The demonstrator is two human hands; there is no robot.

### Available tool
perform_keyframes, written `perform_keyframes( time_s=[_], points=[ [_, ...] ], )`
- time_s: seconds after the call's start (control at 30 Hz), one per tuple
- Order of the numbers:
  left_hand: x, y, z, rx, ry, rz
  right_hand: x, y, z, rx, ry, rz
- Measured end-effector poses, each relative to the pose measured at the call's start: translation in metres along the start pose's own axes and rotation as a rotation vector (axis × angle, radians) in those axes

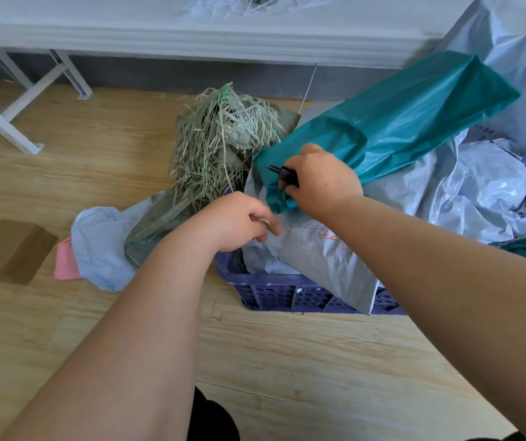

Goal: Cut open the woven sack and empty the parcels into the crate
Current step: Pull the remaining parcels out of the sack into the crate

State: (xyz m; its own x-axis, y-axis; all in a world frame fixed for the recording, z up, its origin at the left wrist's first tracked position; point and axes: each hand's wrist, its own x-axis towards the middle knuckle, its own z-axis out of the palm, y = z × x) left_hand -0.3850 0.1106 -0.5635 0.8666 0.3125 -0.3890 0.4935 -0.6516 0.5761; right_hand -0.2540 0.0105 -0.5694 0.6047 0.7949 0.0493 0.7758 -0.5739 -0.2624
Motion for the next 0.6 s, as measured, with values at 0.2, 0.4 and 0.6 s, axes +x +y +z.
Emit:
perform_keyframes(
  time_s=[0.2, 0.4, 0.6],
  points=[
    [0.005, 0.006, 0.006, 0.121, -0.113, -0.093, 0.003, 0.0, 0.005, 0.062, 0.044, 0.079],
    [0.004, 0.003, -0.004, 0.043, 0.124, -0.035, 0.005, -0.003, 0.003, 0.242, 0.104, 0.181],
    [-0.002, -0.014, -0.019, 0.266, 0.031, -0.345, 0.006, 0.0, -0.002, 0.356, 0.073, 0.24]
  ],
)
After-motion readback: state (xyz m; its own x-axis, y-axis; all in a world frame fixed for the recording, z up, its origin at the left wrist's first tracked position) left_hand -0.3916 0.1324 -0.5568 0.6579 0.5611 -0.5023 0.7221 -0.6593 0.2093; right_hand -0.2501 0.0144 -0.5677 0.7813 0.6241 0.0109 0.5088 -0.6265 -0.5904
